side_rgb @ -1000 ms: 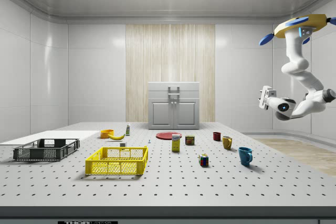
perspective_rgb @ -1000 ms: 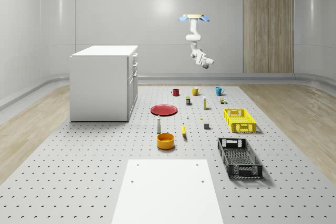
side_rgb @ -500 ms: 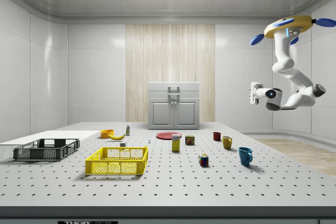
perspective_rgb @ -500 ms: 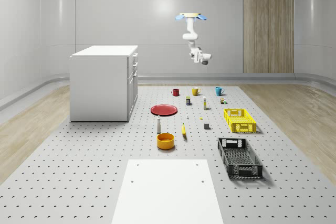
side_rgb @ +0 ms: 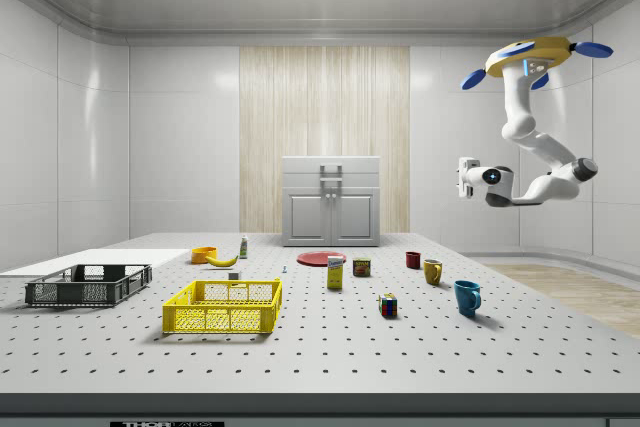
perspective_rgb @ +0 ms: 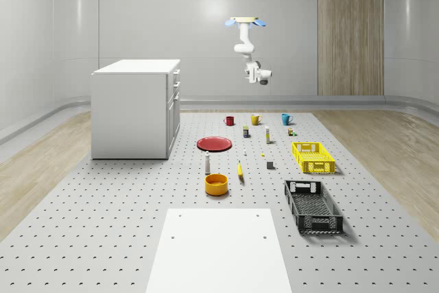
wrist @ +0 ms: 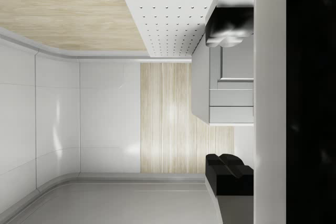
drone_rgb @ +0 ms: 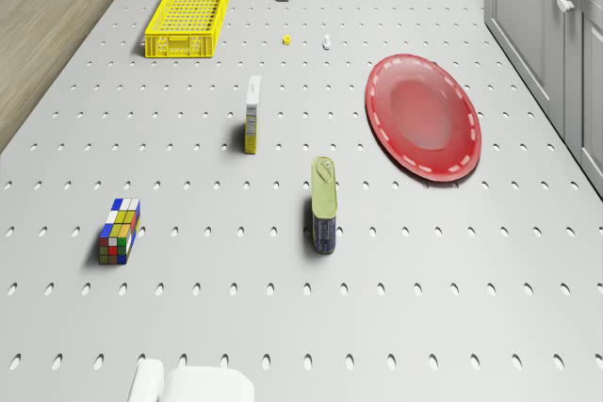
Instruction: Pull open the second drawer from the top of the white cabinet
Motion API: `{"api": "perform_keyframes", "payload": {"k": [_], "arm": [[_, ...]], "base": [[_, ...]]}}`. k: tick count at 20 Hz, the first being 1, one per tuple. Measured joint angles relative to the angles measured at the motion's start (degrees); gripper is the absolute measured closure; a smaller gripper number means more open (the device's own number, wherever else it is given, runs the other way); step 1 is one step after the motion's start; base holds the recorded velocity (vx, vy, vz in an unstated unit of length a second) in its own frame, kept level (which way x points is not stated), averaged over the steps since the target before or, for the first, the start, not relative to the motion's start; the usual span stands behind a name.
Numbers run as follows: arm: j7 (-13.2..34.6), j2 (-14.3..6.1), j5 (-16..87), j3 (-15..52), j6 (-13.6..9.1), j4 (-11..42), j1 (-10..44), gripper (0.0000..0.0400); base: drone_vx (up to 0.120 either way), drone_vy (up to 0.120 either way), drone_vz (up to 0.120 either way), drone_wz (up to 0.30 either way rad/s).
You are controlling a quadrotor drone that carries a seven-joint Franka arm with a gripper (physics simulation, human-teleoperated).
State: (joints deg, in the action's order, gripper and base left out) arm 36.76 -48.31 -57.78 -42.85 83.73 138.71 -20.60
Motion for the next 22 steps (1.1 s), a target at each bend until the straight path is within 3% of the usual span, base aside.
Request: {"api": "perform_keyframes", "payload": {"k": [22], "arm": [[3.3,-5.8,3.8,-3.4,6.0,0.9,-7.2,0.01]], "base": [[0.12,-0.12,0.0,0.0]]}}
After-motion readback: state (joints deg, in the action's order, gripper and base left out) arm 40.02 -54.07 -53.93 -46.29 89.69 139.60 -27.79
